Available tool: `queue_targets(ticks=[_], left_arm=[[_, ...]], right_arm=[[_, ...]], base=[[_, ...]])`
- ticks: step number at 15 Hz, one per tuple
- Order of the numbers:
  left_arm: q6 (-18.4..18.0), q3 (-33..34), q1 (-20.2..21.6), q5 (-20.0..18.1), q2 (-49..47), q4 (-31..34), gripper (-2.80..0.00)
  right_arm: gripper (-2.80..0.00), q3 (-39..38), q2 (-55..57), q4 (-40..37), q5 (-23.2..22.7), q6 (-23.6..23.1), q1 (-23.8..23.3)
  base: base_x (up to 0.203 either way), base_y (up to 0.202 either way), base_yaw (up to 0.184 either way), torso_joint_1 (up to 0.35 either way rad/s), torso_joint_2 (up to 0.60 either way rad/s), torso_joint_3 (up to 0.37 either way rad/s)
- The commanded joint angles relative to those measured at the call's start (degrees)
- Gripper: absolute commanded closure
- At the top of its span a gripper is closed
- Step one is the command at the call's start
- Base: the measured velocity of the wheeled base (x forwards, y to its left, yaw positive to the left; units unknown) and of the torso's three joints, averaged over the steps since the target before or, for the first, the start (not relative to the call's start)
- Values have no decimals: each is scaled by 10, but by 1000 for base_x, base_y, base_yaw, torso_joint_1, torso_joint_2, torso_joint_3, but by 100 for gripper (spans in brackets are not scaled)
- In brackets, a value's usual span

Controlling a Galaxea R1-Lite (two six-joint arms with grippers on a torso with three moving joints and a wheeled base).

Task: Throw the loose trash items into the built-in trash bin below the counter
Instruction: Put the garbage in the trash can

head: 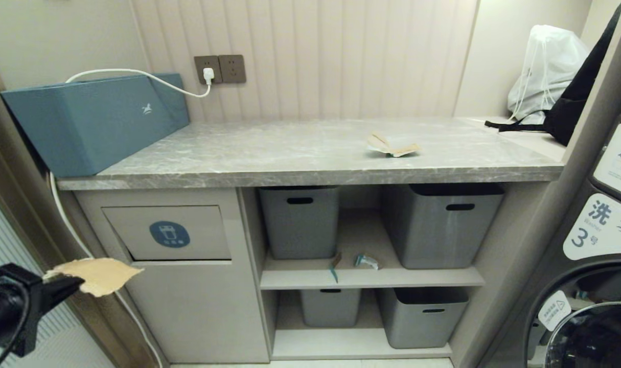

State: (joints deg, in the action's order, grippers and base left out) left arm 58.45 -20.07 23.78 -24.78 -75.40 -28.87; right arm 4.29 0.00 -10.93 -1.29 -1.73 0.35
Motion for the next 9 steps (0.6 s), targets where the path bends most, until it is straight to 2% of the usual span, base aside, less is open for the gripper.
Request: queue_targets(ticks=[1,3,6,9], left_arm=[[78,-29,0,12,-112,-23,0],[96,-62,-1,35,-211,-74,0],[112,-110,-17,47,-330,-169,0],[117,-132,-84,54,-396,-338,0]], right_arm=[[0,0,0,-1,0,0,0],[0,0,0,-1,0,-1,0],[0,0,0,-1,0,0,0],[0,-1,0,0,0,-3,0]], base=[[0,0,0,-170,468,295],[0,0,0,-171,469,302],[0,0,0,-151,458,306],[0,0,0,-113,388,270]])
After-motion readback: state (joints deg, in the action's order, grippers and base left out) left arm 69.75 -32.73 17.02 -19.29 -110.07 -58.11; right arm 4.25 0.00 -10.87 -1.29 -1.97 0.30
